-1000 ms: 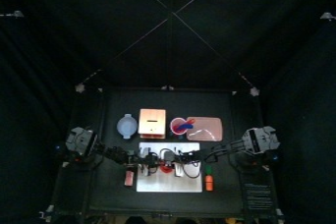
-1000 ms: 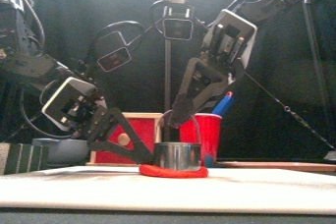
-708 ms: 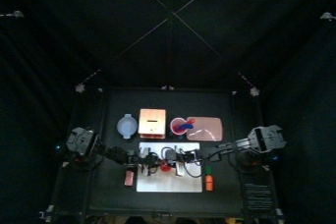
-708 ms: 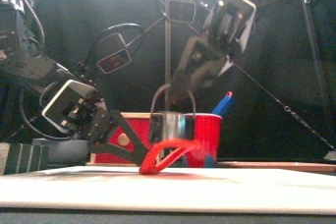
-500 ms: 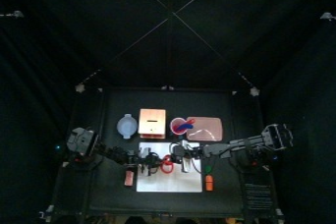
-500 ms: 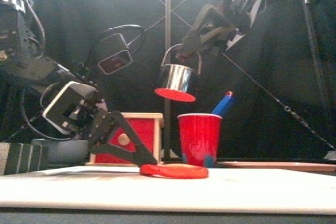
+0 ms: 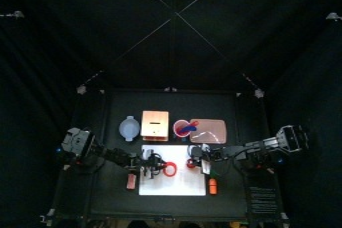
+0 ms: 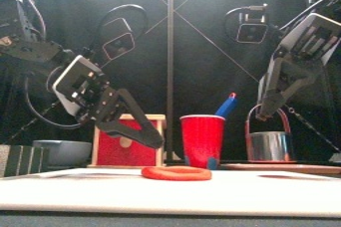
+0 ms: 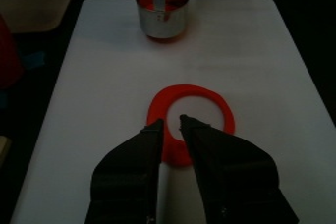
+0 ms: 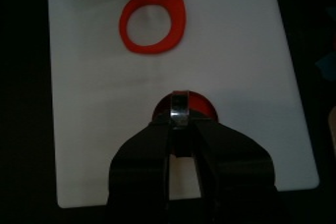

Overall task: Get the cutter from the drawer then cut the dough then place the extra dough in the bowl
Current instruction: Place the extra dough in the bowl

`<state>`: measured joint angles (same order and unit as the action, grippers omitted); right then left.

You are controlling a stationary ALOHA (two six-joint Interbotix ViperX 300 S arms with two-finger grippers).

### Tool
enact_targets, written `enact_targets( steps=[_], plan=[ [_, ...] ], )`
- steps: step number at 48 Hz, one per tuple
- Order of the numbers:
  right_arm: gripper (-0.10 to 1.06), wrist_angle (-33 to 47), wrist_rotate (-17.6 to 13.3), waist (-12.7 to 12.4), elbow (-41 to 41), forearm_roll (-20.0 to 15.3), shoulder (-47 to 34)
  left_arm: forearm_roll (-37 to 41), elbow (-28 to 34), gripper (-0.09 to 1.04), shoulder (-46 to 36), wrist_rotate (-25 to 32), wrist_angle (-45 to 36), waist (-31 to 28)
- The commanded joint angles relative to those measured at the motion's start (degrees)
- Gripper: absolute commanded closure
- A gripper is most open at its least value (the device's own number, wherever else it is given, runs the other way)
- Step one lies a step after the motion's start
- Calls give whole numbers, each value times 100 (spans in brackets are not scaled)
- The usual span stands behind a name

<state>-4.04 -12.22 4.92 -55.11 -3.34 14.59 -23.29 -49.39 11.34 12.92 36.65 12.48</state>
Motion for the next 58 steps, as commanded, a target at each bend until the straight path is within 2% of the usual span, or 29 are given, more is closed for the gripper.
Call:
enact_targets(
  steps=[1, 8, 14, 25, 33, 43, 58],
  plan=[
    [30, 114, 0, 9, 114, -114, -18, 0, 88, 29, -149, 18, 18, -18],
    [12, 141, 9, 9, 229, -246, -53, 9, 141, 28, -132, 35, -176, -35],
    [11, 141, 18, 9, 360, -220, -53, 26, 255, 23, -97, 176, -554, -114],
    [11, 237, 26, 9, 536, -202, -158, 18, 536, 4, -26, 580, -1169, -378],
    [11, 299, 26, 9, 545, -211, -158, 26, 800, 2, 220, 659, -1705, -483],
    [11, 308, 26, 9, 527, -202, -185, 18, 949, 7, 422, 650, -2083, -501],
    [11, 308, 26, -18, 571, -202, -281, 26, 932, 36, 387, 650, -2241, -501]
  ],
)
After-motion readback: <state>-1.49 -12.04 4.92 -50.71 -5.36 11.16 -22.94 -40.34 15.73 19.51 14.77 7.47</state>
